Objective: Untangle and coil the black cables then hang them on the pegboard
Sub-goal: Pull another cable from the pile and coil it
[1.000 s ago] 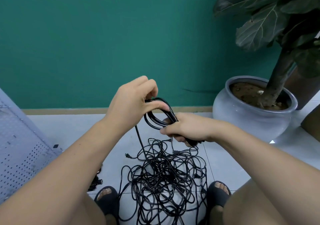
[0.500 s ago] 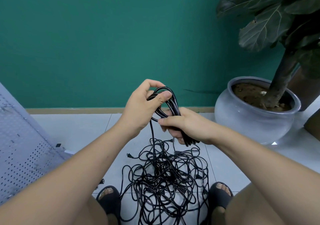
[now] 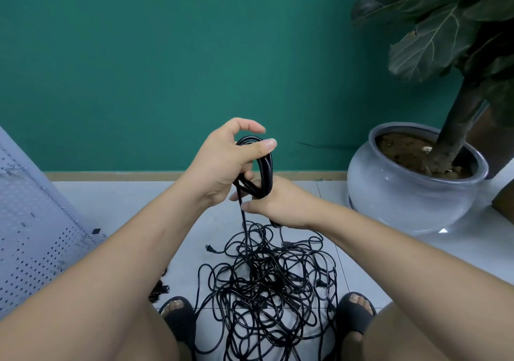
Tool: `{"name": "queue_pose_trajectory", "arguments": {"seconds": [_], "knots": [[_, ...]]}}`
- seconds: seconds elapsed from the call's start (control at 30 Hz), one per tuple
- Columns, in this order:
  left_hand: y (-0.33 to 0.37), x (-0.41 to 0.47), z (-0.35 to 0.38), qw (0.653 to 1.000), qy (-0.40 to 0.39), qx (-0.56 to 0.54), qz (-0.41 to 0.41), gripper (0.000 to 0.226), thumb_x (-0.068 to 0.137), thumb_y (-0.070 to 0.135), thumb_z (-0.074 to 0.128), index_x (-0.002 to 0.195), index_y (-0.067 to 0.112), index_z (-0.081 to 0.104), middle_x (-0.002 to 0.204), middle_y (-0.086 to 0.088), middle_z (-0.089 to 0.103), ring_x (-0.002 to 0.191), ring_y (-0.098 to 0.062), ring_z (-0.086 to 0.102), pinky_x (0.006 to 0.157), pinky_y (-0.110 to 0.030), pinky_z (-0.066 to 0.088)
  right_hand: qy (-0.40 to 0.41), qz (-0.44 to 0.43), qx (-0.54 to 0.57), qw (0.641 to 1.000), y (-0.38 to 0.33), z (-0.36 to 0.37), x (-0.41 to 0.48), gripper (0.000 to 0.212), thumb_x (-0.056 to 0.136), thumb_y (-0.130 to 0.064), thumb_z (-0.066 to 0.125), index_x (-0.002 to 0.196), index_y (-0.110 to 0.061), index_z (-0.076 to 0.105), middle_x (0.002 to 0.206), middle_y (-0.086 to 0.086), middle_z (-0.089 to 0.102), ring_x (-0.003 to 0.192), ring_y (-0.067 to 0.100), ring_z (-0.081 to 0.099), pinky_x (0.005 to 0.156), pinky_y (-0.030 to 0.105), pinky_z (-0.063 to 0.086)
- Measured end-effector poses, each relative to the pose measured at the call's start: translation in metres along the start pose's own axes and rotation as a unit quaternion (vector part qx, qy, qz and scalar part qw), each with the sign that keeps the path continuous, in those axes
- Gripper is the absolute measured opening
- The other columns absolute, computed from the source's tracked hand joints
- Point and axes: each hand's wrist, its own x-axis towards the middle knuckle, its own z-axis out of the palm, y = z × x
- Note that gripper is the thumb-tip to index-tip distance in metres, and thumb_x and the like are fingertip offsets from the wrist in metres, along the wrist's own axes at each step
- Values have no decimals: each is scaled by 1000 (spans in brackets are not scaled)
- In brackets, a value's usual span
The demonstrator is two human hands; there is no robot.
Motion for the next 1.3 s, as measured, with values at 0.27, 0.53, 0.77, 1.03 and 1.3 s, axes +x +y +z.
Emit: {"name": "queue_pose_trajectory", "arguments": {"seconds": [0.27, 0.53, 0.77, 1.03, 1.3], "knots": [[11, 9, -2, 992, 24, -109, -64, 25, 92, 3, 80, 93, 16, 58, 62, 5, 45, 43, -8, 19, 39, -21, 19, 23, -22, -24, 999, -10, 4, 6, 27, 104, -45, 63, 88, -25, 74, 94, 4, 73, 88, 25, 66, 78, 44, 52], [11, 14, 6, 996, 84, -22, 2, 34, 90, 34, 86, 91, 19, 56, 65, 5, 39, 49, -14, 23, 44, -26, 22, 61, 18, 46, 997, -9, 9, 3, 34, 109, -32, 58, 94, -4, 69, 86, -2, 81, 88, 12, 72, 62, 18, 42], [9, 10, 19, 997, 65, -23, 35, 39, 104, 53, 63, 96, 15, 61, 61, 4, 41, 50, -17, 31, 52, -30, 35, 58, 10, 50, 997, 5, 1, -3, 43, 109, -29, 55, 78, -2, 67, 73, 4, 78, 88, 35, 74, 92, 54, 55], [-39, 12, 19, 996, 9, 65, -56, 31, 101, 29, 48, 105, 10, 72, 98, -7, 79, 99, -25, 76, 89, -40, 59, 112, 4, 147, 983, 12, -28, -15, 45, 108, -33, 58, 81, 3, 61, 67, 15, 71, 78, 40, 78, 86, 75, 55], [-113, -8, 32, 956, -158, 224, -100, 20, 94, 23, 61, 110, 28, 72, 113, 5, 79, 111, -19, 71, 98, -37, 53, 241, -30, 247, 938, -3, -60, -23, 37, 110, -28, 60, 79, -7, 61, 65, 14, 61, 63, 37, 68, 84, 69, 58]]}}
